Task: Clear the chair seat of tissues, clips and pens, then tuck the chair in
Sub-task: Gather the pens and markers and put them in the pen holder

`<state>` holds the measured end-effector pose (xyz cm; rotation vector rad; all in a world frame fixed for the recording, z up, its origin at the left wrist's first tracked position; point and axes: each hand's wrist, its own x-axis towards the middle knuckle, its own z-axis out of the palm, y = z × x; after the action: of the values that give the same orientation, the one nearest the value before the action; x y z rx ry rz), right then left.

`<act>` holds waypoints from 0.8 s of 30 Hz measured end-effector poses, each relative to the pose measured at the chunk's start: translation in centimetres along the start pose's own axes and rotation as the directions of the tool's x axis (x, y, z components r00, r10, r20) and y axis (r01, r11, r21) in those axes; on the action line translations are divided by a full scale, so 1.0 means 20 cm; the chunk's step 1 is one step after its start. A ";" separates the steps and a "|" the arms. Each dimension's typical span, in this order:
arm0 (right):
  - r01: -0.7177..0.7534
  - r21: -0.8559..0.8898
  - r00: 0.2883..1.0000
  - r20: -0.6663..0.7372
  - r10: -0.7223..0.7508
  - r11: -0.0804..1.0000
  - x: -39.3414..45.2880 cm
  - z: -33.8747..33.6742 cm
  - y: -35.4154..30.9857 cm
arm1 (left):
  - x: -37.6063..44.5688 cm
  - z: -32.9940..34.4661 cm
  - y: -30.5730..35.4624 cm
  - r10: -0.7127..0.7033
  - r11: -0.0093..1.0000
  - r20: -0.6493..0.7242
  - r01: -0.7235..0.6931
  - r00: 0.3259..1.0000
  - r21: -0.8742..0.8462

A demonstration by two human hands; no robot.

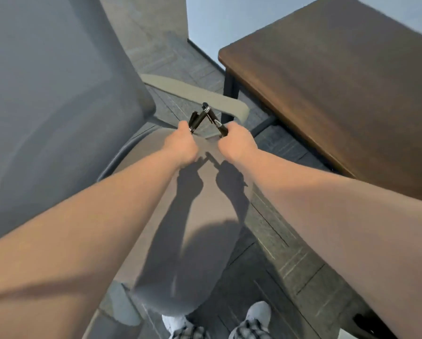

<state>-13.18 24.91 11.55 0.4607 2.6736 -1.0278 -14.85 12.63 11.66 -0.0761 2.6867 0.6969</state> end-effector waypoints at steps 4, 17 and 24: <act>-0.019 0.103 0.996 -0.083 0.028 0.995 -0.14 -0.33 0.08 | -0.11 -0.04 0.33 0.155 0.987 -0.029 -0.156 0.988 -0.043; -0.039 0.574 0.838 -0.427 0.340 0.818 -0.49 -1.31 0.70 | -0.48 0.17 1.48 0.538 0.779 0.051 -0.473 0.841 -0.411; -0.014 0.731 0.714 -0.471 0.519 0.682 -0.67 -1.65 1.18 | -0.72 0.53 1.95 0.634 0.666 0.145 -0.442 0.759 -0.600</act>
<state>4.41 61.31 25.51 1.6204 2.4378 -2.0557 -3.34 51.33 26.15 0.6935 2.0760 1.4832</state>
